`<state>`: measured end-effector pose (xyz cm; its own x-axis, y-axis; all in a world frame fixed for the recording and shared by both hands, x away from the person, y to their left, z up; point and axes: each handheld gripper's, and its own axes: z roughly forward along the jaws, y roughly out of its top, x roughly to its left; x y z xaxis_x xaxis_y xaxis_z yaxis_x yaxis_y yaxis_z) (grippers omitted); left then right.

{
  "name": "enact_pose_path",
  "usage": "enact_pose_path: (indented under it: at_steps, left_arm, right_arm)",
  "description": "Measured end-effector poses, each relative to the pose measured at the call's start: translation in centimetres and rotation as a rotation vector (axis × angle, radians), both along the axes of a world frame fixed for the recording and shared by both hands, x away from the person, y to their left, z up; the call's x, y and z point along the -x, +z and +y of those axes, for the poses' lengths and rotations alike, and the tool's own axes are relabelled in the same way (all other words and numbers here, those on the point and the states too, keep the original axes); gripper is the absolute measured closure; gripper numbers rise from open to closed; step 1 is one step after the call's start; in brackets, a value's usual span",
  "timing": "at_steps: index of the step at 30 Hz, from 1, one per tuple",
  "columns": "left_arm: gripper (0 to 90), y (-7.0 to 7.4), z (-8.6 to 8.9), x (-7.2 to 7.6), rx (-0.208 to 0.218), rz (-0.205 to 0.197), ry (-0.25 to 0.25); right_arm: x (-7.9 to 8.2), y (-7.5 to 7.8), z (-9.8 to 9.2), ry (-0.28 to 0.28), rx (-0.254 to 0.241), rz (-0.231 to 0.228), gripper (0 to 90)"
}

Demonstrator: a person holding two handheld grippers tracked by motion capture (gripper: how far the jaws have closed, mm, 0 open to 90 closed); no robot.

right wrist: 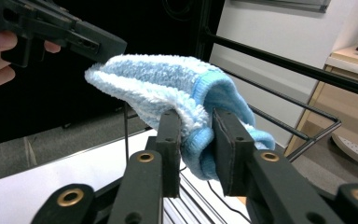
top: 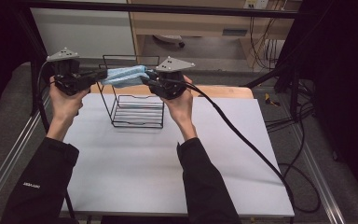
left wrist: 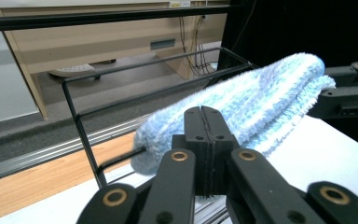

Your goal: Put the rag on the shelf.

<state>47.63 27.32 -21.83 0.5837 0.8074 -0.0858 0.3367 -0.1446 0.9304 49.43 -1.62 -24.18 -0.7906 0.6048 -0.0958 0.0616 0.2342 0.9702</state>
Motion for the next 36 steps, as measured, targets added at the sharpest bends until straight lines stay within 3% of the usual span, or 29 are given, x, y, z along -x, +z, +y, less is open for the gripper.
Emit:
enact_pose_path:
  at_steps: [6,9,13,16,19,24,29,36]
  left_arm:
    - [89.5,-1.1,-0.2,0.2,-0.016,0.002,-0.009]
    - [89.5,-1.4,-0.2,0.3,-0.025,0.000,-0.009]
    - [89.6,-1.6,-0.3,0.4,-0.041,-0.002,-0.008]
    - [89.5,-1.7,-0.5,0.3,-0.050,-0.004,-0.006]
    - [89.5,-2.0,-0.6,0.3,-0.057,-0.004,-0.005]
    - [89.5,-2.5,-0.8,0.0,-0.057,0.005,-0.002]
    - [89.5,-2.8,-0.9,-0.1,-0.055,0.005,-0.006]
    - [89.5,-3.0,-0.9,-0.1,-0.046,0.002,-0.007]
  right_arm:
    - [0.4,0.0,-0.2,0.006,-0.011,0.018,59.6]
    - [0.6,0.3,-0.3,0.001,-0.022,0.021,49.3]
    - [0.8,1.0,-0.6,0.010,-0.075,0.030,44.9]
    - [0.9,1.6,-0.3,0.012,-0.077,0.030,50.0]
    - [1.0,2.2,0.4,0.019,-0.077,0.044,63.4]
    - [0.8,2.4,1.4,0.034,-0.071,0.109,80.2]
    - [0.5,1.2,1.4,0.023,-0.009,0.149,85.3]
    - [-0.1,-0.2,0.5,-0.034,0.029,0.154,85.5]
